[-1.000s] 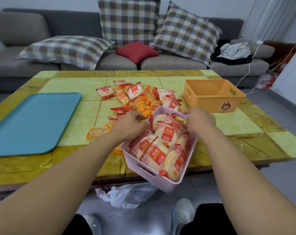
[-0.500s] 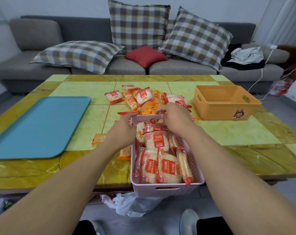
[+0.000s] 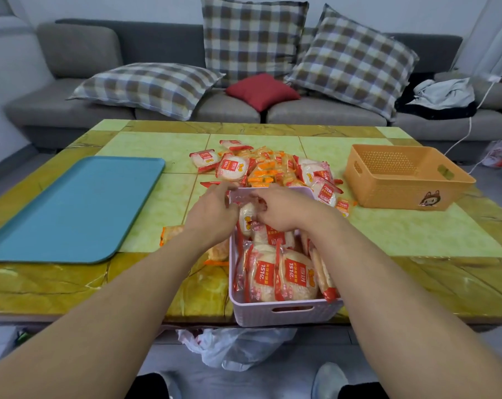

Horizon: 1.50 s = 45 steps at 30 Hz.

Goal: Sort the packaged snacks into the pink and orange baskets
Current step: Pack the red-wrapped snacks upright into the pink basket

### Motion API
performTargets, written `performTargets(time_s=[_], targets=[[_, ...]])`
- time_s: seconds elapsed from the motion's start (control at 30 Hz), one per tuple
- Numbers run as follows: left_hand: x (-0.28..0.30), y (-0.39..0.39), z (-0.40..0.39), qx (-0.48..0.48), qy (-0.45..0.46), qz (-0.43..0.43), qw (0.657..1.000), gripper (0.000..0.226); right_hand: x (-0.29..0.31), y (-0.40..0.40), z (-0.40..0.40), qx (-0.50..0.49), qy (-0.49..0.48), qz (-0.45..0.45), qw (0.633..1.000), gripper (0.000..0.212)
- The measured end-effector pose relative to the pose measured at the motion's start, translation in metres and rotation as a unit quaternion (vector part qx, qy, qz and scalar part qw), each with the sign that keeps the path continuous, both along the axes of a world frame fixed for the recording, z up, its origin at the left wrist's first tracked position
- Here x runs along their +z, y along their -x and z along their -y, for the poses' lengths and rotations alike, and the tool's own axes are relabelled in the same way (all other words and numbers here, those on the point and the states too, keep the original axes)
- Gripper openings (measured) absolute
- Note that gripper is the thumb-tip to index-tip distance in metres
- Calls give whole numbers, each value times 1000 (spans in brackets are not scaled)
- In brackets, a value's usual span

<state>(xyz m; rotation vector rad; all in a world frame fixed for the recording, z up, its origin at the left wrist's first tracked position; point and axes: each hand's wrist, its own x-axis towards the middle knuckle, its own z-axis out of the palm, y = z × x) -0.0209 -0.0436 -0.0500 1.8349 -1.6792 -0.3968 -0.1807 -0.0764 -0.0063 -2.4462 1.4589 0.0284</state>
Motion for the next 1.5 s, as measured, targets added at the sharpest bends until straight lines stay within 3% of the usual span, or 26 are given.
performTargets(time_s=[0.1,0.17,0.3,0.43,0.6,0.8,1.1,1.27,1.37,1.43,1.5], targets=[[-3,-3,3,-12,-4,-6,1000,30,7,2,-1,-7,8,-11,1000,42],[-7,-3,3,-23,13,-31,999,24,11,4,-3,-23,28,14,999,28],[-10,0,-1,-56,50,-91,993,35,20,15,0,-55,65,60,995,15],[-4,0,9,-71,52,-99,991,38,22,23,4,-89,74,93,989,17],[1,1,22,-74,68,-127,987,18,22,24,4,-111,6,62,992,28],[1,2,29,-69,15,-12,997,24,33,32,1,-133,-28,32,990,36],[5,11,24,-49,46,-49,997,17,28,42,-4,-125,-15,46,991,33],[1,16,21,-60,47,-65,995,17,40,52,-5,-139,17,147,979,26],[-4,15,21,-62,67,-67,994,20,48,58,0,-166,53,200,964,34],[-3,17,21,-73,105,-39,991,21,49,60,2,-179,38,264,947,34],[0,18,19,-93,92,-76,989,35,49,59,2,-188,5,330,925,29]])
